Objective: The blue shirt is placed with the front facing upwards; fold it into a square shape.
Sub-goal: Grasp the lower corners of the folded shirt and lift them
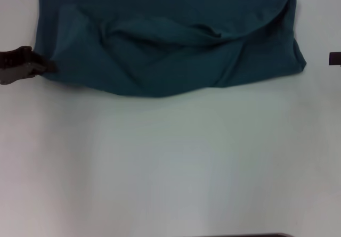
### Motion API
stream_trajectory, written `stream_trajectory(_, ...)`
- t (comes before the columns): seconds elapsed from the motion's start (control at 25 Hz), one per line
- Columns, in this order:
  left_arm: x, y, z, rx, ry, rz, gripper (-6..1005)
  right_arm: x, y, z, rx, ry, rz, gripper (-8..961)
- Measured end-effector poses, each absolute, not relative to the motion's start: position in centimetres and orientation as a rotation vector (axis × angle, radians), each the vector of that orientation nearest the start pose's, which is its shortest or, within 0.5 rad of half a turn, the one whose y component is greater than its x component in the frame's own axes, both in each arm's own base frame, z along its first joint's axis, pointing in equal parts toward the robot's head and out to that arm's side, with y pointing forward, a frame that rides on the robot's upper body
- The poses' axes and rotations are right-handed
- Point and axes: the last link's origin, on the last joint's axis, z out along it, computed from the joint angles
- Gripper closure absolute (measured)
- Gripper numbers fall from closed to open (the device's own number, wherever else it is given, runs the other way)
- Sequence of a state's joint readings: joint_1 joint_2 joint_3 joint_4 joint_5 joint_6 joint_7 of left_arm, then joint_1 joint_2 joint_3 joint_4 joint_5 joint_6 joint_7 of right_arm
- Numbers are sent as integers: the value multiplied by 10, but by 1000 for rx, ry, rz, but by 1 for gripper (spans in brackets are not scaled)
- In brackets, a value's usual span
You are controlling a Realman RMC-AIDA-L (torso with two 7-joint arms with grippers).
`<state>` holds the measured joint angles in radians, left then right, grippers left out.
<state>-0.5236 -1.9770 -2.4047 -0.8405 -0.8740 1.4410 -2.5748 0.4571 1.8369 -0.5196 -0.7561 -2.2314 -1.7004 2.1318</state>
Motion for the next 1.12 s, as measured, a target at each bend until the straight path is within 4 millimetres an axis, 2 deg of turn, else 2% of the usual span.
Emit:
stream_trajectory(0.24,-304,356,61,-2054,-1899,-382,965,339,331,127,-2202,1649,332,162)
stream_trajectory(0.52,-292,363,57,-2091,-1876,-390,965,324,360,125,-2196,1614,153,166)
stream_trajectory(0.92,-289,367,54,-2092,-1863,-398,966,305,376,73,-2290,1584,49,170)
stream_trajectory(1.12,-288,367,52,-2092,-1861,-402,966,305,381,62,-2278,1578,23,173)
